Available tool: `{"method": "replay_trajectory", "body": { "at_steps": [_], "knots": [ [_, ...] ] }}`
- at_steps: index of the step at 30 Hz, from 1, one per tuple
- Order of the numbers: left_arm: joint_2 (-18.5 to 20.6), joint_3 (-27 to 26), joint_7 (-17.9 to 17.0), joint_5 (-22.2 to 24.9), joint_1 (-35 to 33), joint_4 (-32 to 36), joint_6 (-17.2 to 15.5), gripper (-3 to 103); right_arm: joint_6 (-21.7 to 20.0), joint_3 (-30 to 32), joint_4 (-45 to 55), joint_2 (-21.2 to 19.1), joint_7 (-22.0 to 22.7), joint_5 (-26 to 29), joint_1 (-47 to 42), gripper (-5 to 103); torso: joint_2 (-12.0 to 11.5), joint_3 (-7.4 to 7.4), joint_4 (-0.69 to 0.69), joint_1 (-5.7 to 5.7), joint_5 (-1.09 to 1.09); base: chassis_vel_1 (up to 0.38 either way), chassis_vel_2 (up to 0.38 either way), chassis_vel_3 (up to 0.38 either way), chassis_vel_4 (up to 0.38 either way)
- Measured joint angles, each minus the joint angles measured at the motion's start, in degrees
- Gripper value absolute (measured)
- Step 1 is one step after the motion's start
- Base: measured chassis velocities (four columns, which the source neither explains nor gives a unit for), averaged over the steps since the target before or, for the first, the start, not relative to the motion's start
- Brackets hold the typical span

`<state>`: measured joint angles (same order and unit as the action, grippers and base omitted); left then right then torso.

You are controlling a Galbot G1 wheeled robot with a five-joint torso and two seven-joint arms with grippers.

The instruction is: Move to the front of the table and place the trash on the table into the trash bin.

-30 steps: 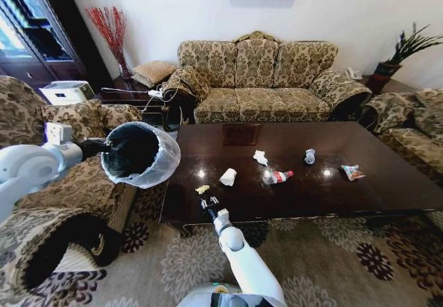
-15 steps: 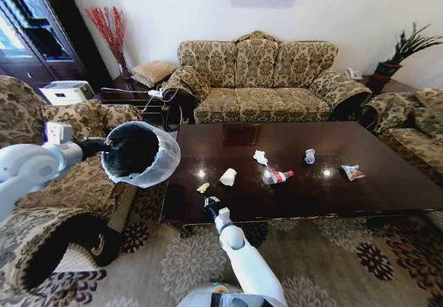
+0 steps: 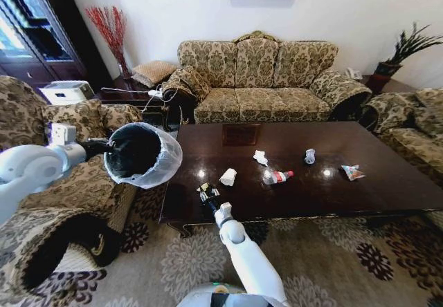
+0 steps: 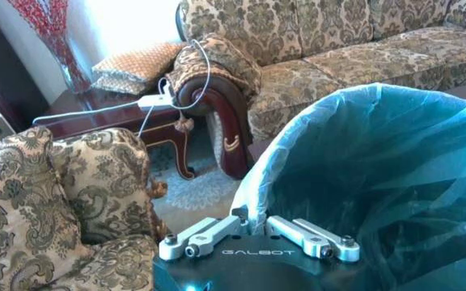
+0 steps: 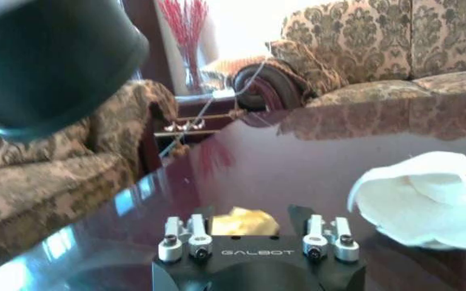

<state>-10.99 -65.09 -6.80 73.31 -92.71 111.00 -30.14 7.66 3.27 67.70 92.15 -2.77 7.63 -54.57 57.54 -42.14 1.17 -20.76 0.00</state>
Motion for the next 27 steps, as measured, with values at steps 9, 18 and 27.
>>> {"method": "replay_trajectory", "body": {
  "at_steps": [9,18,27],
  "knots": [
    [1.41,-0.11,1.10,0.05,1.13,-1.35,0.36,0,4.96,2.82,-8.23,0.08,-4.14,-1.39,2.24,92,0.02,0.03,0.01,0.02,0.02,0.000,0.000,0.000,0.000],
    [0.95,0.08,1.00,0.03,0.93,-0.50,0.35,0,3.91,2.00,-5.84,-0.03,-4.74,-1.33,1.53,93,0.00,-0.02,-0.03,0.00,-0.03,0.000,0.000,0.000,0.000],
    [0.52,-0.12,0.45,0.07,0.75,0.22,0.20,0,-2.21,-1.93,3.10,-0.02,-0.69,-4.07,-0.12,50,-0.01,-0.01,0.00,0.00,0.00,0.000,0.000,0.000,0.000]
  ]
}}
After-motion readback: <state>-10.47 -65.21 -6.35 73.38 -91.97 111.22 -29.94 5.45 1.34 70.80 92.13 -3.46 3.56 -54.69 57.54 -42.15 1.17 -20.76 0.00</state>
